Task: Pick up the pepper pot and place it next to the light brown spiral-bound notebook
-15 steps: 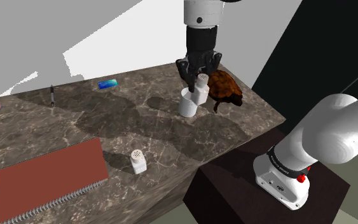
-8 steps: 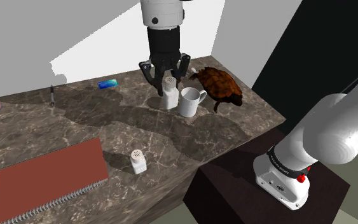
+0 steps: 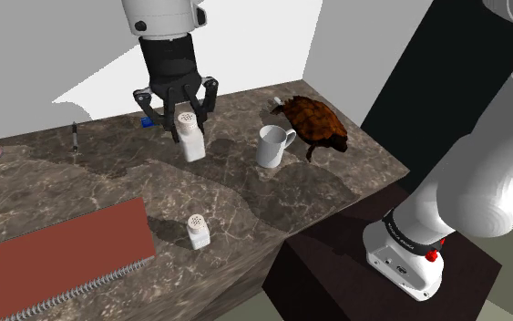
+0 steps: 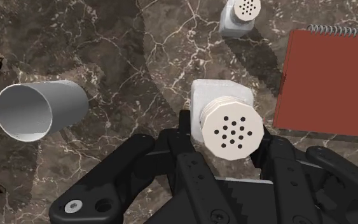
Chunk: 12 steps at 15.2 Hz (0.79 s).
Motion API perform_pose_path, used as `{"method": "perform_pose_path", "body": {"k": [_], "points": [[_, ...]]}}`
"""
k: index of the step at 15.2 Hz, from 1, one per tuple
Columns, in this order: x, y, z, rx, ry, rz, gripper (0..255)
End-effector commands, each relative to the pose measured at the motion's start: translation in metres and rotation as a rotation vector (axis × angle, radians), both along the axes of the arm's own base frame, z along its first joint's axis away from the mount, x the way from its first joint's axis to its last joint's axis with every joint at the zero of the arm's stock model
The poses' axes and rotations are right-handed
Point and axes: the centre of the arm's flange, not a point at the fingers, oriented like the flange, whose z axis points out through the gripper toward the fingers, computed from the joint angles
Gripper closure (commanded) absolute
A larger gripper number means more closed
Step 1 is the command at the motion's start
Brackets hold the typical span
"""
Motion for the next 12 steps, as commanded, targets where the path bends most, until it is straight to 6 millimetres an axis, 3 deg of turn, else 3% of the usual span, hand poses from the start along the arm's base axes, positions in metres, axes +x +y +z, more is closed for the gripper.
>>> {"method": "perform_pose_path", "body": {"k": [1,12], "points": [[0.010,0.023,0.000,0.000,0.000,-0.002,255],[0.010,0.023,-0.058,0.000,0.000,-0.002,255]]}}
